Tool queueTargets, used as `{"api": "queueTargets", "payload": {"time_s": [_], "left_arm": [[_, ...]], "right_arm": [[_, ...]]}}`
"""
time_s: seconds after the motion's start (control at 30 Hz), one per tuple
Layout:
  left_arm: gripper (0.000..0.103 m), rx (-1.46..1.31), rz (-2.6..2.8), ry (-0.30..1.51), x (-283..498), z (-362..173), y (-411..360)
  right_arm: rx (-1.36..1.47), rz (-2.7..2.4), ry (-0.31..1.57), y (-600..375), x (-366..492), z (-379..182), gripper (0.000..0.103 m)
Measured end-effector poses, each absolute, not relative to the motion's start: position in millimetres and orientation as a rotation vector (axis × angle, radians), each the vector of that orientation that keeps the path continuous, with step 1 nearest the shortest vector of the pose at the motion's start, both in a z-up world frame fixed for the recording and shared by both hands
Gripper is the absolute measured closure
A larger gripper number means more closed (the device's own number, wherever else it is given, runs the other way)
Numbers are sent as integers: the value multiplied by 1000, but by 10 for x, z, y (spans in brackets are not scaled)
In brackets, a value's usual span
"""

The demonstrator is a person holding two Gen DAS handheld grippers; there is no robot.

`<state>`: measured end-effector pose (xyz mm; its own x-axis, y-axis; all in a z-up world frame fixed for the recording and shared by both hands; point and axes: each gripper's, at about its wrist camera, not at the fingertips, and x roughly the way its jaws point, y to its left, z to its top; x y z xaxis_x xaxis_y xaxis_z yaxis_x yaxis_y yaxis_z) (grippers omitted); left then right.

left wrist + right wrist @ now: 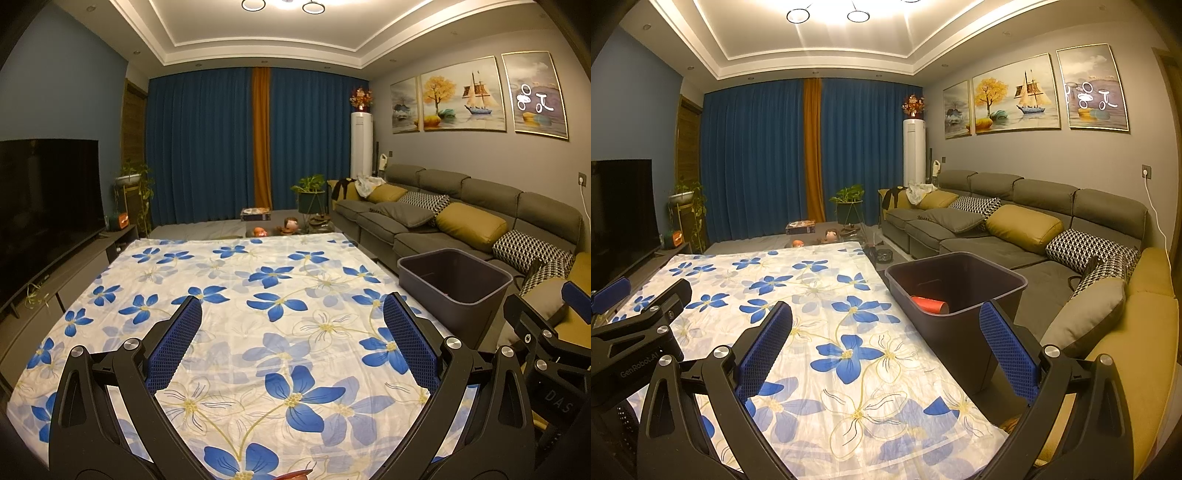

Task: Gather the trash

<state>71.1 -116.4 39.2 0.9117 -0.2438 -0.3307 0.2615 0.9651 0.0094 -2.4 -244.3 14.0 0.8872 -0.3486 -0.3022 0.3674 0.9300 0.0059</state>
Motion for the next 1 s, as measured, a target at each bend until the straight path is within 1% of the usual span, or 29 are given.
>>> {"api": "queueTargets", "payload": {"time_s": [1.0], "left_arm": [[6,81,-279,312,643,390,-1248]], "right_arm": [[67,-372,303,-2450,-34,147,5]]}}
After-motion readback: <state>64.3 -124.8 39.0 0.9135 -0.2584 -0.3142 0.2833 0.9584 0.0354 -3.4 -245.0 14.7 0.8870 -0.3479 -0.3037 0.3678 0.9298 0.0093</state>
